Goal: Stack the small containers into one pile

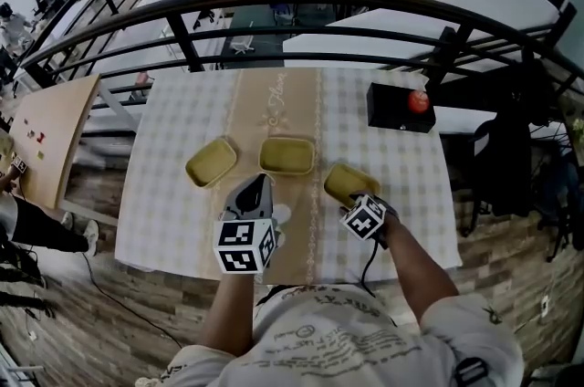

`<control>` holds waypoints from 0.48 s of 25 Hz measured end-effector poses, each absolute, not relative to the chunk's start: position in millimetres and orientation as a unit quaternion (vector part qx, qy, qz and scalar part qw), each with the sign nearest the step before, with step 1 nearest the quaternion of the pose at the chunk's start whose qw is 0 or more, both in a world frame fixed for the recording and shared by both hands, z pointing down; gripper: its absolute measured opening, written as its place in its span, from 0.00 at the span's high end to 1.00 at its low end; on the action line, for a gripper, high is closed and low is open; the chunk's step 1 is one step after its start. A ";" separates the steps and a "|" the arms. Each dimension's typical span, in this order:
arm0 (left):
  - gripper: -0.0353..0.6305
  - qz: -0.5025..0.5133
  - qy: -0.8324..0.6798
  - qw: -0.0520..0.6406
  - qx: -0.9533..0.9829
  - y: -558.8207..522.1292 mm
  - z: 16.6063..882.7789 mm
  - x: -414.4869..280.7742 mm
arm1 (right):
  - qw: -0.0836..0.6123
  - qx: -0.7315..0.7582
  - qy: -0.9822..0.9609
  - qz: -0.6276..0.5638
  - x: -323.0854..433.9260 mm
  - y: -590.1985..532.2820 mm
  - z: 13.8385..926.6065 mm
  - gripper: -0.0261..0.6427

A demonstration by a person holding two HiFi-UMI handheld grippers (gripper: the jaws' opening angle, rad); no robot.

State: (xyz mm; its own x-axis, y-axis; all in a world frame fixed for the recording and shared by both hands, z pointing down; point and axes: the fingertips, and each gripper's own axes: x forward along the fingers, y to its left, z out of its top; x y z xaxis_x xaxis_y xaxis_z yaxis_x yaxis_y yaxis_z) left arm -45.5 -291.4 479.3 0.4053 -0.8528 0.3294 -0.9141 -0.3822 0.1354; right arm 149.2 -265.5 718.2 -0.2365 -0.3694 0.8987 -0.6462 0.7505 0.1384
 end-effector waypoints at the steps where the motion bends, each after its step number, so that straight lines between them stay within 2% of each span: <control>1: 0.94 0.104 -0.536 0.149 0.824 -291.2 479.6 -46.4 | 0.530 0.326 -0.770 0.141 150.2 -265.6 721.7 0.72; 5: 0.94 0.107 -0.540 0.149 0.822 -289.9 480.5 -50.1 | 0.547 0.323 -0.757 0.153 151.6 -267.8 732.3 0.74; 7: 0.94 0.106 -0.542 0.148 0.820 -289.5 479.5 -52.2 | 0.558 0.327 -0.751 0.131 152.9 -271.4 732.2 0.83; 8: 0.94 0.106 -0.543 0.148 0.820 -289.2 478.8 -53.4 | 0.563 0.330 -0.749 0.119 153.5 -273.4 731.2 0.92; 12: 0.94 0.104 -0.547 0.145 0.818 -288.9 476.6 -55.7 | 0.565 0.331 -0.748 0.105 155.6 -277.0 728.3 0.93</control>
State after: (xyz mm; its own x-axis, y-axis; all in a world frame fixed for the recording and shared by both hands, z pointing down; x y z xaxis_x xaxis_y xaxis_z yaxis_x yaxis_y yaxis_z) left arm -55.7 -288.9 476.6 0.3802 -0.8644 0.3290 -0.9248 -0.3603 0.1222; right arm 155.6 -277.0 728.3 -0.1423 -0.3766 0.9154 -0.6148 0.7584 0.2164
